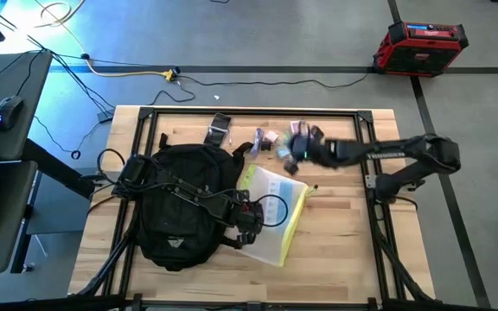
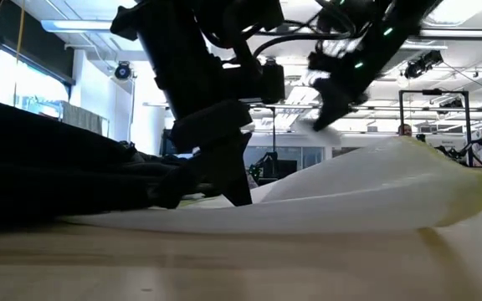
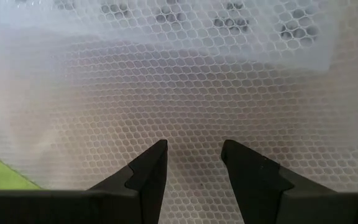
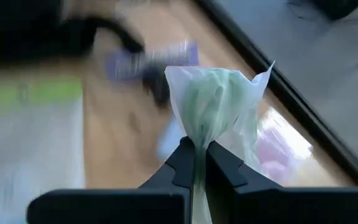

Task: Unpack backpack
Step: Remove the packed green earphones from the green zip bag, then remove the blue pill organizer from the green zip bag

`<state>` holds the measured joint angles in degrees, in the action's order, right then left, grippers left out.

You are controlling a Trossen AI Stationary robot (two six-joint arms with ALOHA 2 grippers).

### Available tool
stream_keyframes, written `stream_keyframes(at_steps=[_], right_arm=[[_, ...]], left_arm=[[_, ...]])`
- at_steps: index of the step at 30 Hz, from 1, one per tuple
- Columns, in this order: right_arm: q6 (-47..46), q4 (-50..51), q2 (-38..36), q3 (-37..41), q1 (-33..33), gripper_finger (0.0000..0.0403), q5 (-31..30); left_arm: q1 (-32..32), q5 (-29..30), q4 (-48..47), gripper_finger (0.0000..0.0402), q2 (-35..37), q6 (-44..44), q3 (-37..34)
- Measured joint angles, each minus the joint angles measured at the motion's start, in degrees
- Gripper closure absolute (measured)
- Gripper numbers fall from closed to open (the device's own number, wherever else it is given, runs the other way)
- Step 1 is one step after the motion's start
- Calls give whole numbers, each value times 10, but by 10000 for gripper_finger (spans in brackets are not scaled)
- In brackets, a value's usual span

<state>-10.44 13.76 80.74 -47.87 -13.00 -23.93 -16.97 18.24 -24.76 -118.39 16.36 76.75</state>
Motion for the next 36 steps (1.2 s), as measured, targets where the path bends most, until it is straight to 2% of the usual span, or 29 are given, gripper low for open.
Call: stream_keyframes(at_steps=[4,9,12,16,23,26,29,31,36], right_arm=[[0,-99,44,-4,-88,399,75],[3,-119,104,-48,-123,383,130],[-3,-94,132,-73,-119,345,122],[-21,-64,134,-103,-107,282,84],[15,31,68,-149,-79,200,81],[28,92,24,-151,-44,184,86],[22,172,-11,-151,22,181,91],[-1,208,-27,-140,84,182,87],[-96,208,-41,-59,268,183,90]], left_arm=[[0,-1,11,257,0,-1,0],[0,0,12,257,0,-1,0],[0,0,12,257,0,-1,0],[0,0,11,257,0,-1,0],[-1,-5,10,257,0,-2,0],[-1,-6,8,257,0,-4,0],[-2,-7,8,257,0,-5,0],[-3,-7,8,257,0,-5,0],[-3,-8,7,257,0,-2,0]])
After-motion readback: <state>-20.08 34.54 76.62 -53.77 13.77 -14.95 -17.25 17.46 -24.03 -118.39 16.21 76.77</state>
